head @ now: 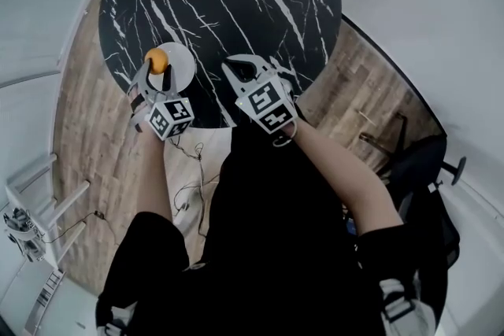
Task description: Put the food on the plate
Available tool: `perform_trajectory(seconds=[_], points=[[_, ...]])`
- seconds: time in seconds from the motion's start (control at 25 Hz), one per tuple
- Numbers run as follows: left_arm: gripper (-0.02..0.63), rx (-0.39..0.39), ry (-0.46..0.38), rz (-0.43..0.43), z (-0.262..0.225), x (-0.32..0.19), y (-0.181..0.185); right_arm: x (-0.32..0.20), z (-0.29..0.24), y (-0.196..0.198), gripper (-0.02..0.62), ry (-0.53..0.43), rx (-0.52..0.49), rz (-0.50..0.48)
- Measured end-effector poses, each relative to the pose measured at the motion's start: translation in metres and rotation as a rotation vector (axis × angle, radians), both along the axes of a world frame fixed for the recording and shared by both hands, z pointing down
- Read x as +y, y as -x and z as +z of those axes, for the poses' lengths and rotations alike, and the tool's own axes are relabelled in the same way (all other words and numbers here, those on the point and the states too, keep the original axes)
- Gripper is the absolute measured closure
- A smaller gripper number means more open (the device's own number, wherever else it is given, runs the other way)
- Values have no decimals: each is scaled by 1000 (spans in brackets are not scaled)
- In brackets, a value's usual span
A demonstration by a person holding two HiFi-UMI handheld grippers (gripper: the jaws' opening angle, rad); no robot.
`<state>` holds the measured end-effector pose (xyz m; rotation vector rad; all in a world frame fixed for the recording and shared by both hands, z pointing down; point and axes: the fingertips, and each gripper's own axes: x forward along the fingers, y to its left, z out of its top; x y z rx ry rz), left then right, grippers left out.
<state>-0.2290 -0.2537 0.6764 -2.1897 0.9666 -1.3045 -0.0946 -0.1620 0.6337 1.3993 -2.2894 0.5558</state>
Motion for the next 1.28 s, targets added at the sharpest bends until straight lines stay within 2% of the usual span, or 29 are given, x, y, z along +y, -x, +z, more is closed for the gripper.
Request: perform_trajectory(seconds=[0.24, 0.56, 0.88, 1.04, 1.28], points=[[362, -43, 30, 18, 15, 7, -1, 5, -2, -2, 598, 5, 11, -2], [360, -5, 77, -7, 23, 14, -2, 10, -4, -6, 598, 17, 22, -5], [350, 48, 179, -43, 35, 31, -8, 12, -11, -8, 598, 23, 45, -27], [350, 76, 200, -79, 34, 37, -10, 10, -16, -12, 598, 23, 39, -34], [350, 138, 240, -151, 30, 50, -11, 4, -18, -6, 598, 24, 29, -95]])
